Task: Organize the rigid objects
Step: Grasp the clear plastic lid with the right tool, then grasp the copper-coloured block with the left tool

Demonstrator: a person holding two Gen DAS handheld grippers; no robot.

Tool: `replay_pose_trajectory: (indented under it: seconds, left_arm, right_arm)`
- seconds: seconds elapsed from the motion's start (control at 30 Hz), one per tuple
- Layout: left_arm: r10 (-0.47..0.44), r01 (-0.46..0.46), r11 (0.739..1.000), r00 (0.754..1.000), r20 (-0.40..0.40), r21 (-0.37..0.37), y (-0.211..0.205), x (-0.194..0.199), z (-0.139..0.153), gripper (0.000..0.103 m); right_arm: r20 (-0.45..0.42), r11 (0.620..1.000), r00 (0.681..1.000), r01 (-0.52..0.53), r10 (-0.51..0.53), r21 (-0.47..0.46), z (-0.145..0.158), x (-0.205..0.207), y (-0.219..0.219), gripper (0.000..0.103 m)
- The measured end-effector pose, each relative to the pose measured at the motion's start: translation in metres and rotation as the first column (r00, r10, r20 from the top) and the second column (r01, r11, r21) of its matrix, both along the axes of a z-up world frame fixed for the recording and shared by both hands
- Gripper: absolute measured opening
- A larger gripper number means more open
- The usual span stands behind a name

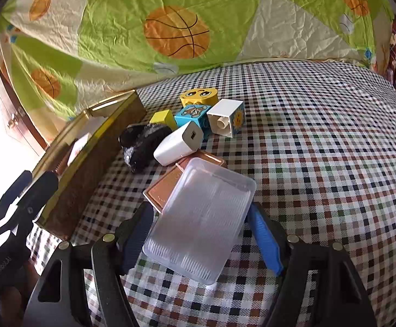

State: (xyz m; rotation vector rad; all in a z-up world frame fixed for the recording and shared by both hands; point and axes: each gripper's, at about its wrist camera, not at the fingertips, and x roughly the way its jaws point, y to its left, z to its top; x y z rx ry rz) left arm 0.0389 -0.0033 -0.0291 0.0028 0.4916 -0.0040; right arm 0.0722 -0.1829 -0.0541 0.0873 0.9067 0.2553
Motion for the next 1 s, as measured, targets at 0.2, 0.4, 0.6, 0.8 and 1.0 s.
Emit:
replay_pose_trajectory:
  seconds: [0.2,0.4,0.6,0.8,1.0]
  left_arm:
    - [-0.042,0.042,0.999,0.999,-0.009,0.016,-0.015,0.001,0.001,0.102]
    - [-0.123,0.125,0.992,0.991,-0.057,0.023,-0.039,0.014,0.001,0.102]
    - [-0.213,0.218,0.976,0.965,-0.155,0.014,-0.073,0.033,-0.010,0.099]
    - [-0.286,0.294,0.956,0.917,-0.278,-0.013,-0.101,0.055,-0.024,0.074]
    - [-0.307,0.311,0.949,0.882,-0.358,-0.049,-0.108,0.070,-0.035,0.058]
  right_arm:
    - [0.023,1.000,0.999,-0.022,0.022,0.004,0.002,-0.005,-0.011,0.057]
    - [0.090,0.991,0.992,0.097,-0.089,-0.093,0.012,0.000,-0.040,0.057]
    - [0.074,0.982,0.985,0.164,-0.158,-0.088,0.016,0.018,-0.075,0.057]
    - [0.017,0.985,0.986,0.165,-0.165,-0.055,0.007,0.037,-0.090,0.057]
    - [-0.011,0.988,0.988,0.153,-0.154,-0.022,0.003,0.040,-0.092,0.057]
